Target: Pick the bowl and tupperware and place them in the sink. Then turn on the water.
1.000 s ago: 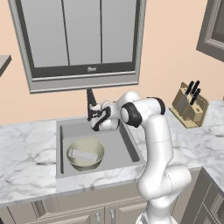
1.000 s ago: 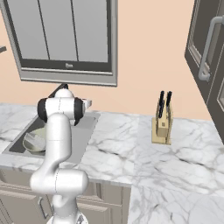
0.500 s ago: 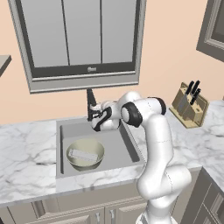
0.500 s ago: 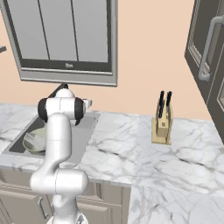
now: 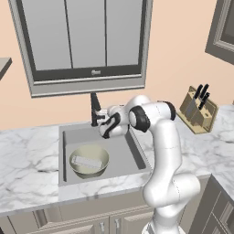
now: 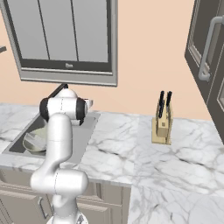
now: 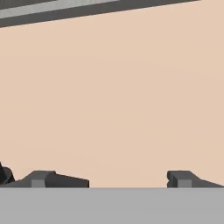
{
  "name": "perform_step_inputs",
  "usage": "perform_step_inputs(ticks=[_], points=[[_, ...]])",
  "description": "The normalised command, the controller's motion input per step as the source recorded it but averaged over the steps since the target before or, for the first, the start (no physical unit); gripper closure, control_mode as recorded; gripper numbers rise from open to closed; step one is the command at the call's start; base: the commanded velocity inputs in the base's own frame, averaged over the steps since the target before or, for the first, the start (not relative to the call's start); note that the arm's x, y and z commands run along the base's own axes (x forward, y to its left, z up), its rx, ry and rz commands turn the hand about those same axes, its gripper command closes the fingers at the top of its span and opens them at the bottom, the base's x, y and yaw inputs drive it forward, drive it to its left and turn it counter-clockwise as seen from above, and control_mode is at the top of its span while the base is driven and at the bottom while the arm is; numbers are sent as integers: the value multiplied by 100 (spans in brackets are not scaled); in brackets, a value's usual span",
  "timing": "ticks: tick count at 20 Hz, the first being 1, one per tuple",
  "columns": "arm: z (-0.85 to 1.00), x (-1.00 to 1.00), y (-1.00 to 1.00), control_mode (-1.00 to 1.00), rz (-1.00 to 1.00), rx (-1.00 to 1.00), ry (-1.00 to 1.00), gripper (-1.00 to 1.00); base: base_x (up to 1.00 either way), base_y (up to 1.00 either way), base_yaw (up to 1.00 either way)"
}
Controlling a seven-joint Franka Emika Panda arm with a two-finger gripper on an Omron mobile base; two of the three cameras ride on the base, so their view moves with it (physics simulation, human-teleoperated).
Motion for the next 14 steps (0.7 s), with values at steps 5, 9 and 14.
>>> perform_step_inputs(ticks=[5,9,14], points=[[0,1,-67,-100,11,0,0,-100,0,0,0],[0,6,-69,-100,11,0,0,-100,0,0,0],[0,10,-70,-100,11,1,-1,-100,0,0,0]])
